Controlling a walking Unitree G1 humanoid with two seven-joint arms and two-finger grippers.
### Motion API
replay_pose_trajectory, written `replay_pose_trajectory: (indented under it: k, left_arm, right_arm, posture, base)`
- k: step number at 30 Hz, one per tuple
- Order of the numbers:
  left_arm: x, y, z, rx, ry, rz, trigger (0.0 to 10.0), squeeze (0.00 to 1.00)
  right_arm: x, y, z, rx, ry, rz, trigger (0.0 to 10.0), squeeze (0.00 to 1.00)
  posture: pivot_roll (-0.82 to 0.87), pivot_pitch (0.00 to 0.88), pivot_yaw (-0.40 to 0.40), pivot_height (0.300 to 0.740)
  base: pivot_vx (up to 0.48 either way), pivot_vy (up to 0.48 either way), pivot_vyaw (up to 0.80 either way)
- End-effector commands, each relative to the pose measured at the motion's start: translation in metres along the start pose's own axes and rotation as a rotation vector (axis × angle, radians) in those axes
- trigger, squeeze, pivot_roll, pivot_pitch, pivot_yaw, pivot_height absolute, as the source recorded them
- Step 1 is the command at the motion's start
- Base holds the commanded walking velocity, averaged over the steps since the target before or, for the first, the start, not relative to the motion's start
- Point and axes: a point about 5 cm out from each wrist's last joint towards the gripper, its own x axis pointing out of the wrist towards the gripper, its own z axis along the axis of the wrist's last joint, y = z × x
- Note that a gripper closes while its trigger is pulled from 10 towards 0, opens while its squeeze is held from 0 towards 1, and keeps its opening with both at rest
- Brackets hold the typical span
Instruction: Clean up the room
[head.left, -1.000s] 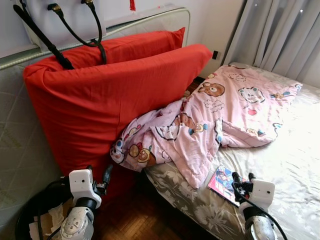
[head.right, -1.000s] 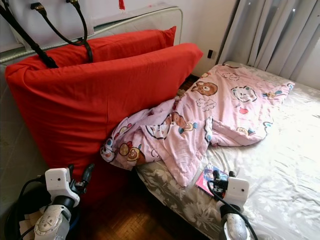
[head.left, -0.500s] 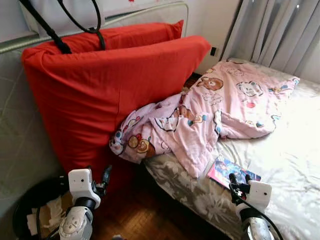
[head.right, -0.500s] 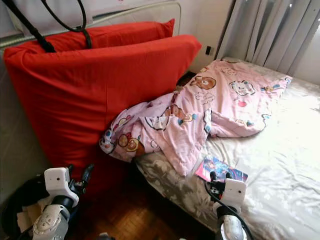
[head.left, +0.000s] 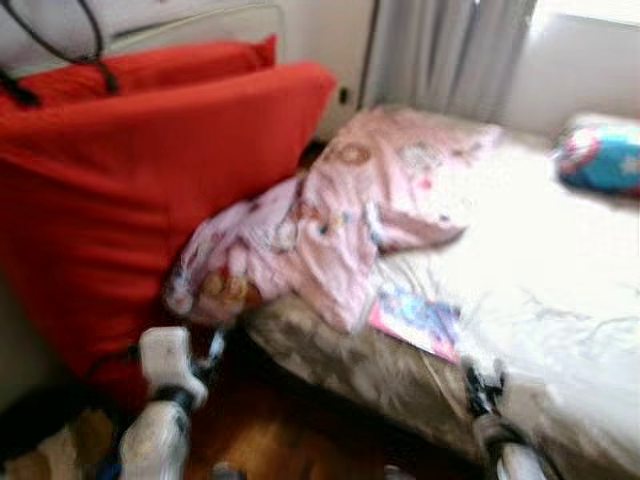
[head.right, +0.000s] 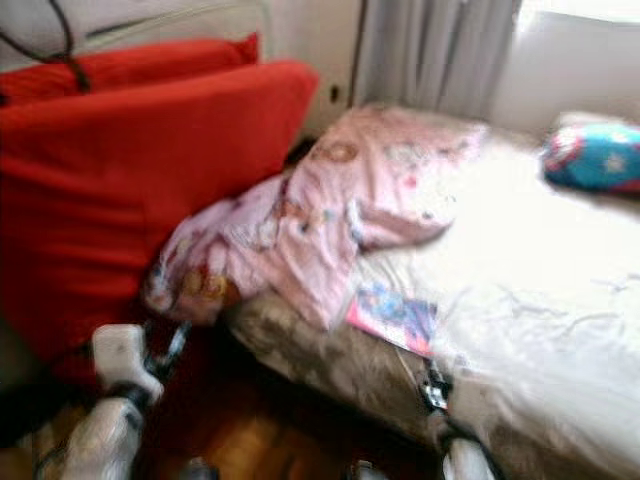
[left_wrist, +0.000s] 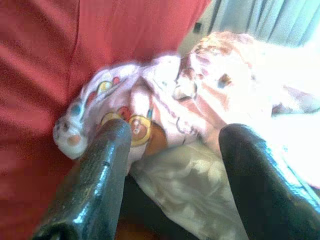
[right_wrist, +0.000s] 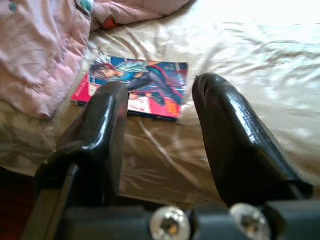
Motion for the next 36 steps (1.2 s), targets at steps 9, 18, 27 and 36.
replay_pose_trajectory:
  k: [9,18,27,36]
  left_arm:
    - [-0.0043,0.004,-0.0027,-0.002,0.023,0.018,10.0,0.0]
    - [-0.0052,0.0043,-0.0021,0.001,0.027,0.016,10.0,0.0]
    - [-0.005,0.0043,-0.0018,0.004,0.029,0.011,10.0,0.0]
    - [-0.0032,0.0043,-0.0007,0.005,0.031,0.007,10.0,0.0]
  right_arm:
    - [0.0014,0.0046,0.0002,0.0,0.001,0.027,10.0,0.0]
    - [0.0021,0.0045,-0.0004,0.001,0.002,0.028,10.0,0.0]
    - [0.0034,0.004,-0.0055,0.015,0.04,0.019,10.0,0.0]
    - [0.0034,0.0074,-0.0068,0.009,0.038,0.036,10.0,0.0]
  posture:
    - [0.04,0.062,-0.058,0.656]
    - [0.04,0.064,-0.056,0.656]
    - [0.04,0.05,-0.05,0.656]
    - [0.04,0.059,-0.049,0.656]
  base:
    - [0.302,0.0,0.0]
    - [0.332,0.0,0.0]
    - [0.347,0.0,-0.17]
    - [0.27,0.0,-0.17]
